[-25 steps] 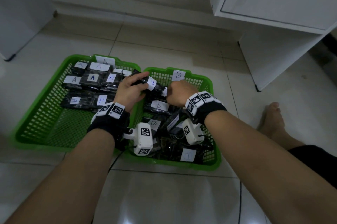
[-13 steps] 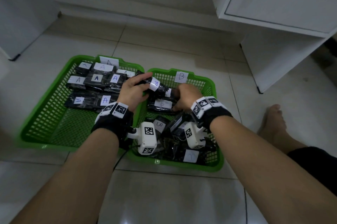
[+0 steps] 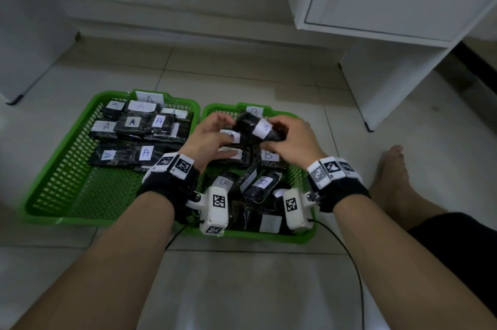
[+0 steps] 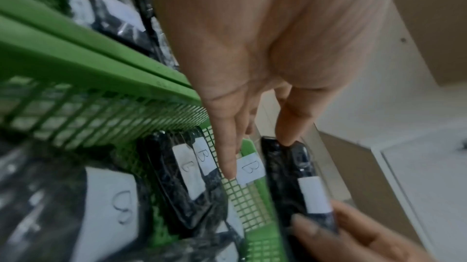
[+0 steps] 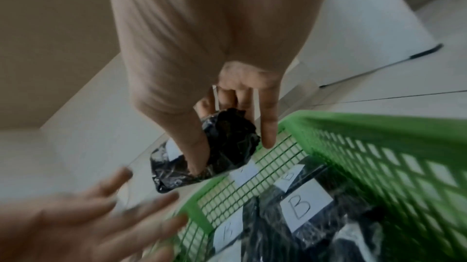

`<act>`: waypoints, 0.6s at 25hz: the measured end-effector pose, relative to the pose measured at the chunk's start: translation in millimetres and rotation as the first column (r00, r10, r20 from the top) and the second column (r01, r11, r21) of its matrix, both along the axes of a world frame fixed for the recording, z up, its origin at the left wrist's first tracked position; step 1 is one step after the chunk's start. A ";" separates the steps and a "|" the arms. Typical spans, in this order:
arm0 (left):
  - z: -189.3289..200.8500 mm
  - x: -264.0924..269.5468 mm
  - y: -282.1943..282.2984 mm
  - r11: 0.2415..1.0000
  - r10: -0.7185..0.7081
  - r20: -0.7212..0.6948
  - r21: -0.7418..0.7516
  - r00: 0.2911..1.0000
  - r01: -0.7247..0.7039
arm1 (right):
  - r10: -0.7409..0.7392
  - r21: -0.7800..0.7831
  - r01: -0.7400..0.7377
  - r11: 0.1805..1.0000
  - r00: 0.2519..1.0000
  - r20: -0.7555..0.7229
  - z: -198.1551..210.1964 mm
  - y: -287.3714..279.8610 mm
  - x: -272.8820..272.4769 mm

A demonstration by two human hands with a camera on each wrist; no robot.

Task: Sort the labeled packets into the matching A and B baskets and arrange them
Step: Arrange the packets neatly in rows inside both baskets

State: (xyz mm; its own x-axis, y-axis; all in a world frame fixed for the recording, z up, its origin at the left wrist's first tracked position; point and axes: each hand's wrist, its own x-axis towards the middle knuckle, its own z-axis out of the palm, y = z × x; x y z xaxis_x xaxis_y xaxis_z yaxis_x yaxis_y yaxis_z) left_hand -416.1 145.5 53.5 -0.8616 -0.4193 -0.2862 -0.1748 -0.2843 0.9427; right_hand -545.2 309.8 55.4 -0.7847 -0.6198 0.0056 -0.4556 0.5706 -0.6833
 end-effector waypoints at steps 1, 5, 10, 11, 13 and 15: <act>-1.2 -1.6 2.2 0.999 0.012 0.052 -0.050 0.999 -0.009 | -0.044 -0.008 0.044 0.999 0.998 0.034 2.0 8.9 -3.9; -0.1 -3.2 19.5 0.995 -0.095 0.186 -0.023 0.978 0.101 | -0.068 -0.118 0.086 0.989 0.986 0.151 4.1 26.9 7.3; 1.4 6.1 6.0 0.983 0.086 0.134 -0.175 0.987 -0.062 | 0.113 -0.078 -0.096 0.992 0.961 0.253 -12.4 13.1 33.4; 2.1 9.1 -4.2 0.971 0.137 0.160 -0.218 0.978 -0.100 | 0.096 0.033 -0.105 0.994 0.976 0.195 -15.7 11.8 33.3; -1.7 16.2 -21.9 0.939 0.235 0.199 -0.299 0.951 -0.169 | 0.110 0.385 -0.114 0.916 0.993 0.032 -24.5 13.2 34.8; -10.5 21.2 -29.9 0.931 0.293 0.207 -0.282 0.933 -0.230 | 0.138 0.567 -0.146 0.811 0.989 0.057 -33.6 15.4 38.1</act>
State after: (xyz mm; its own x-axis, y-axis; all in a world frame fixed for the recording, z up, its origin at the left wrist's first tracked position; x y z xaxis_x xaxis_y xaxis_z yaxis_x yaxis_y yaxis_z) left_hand -394.9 115.6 43.0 -0.6286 -0.7049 -0.3286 -0.3579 -0.1130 0.9269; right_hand -507.1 325.2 21.7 -0.6854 -0.6137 -0.3920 -0.5553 0.7887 -0.2637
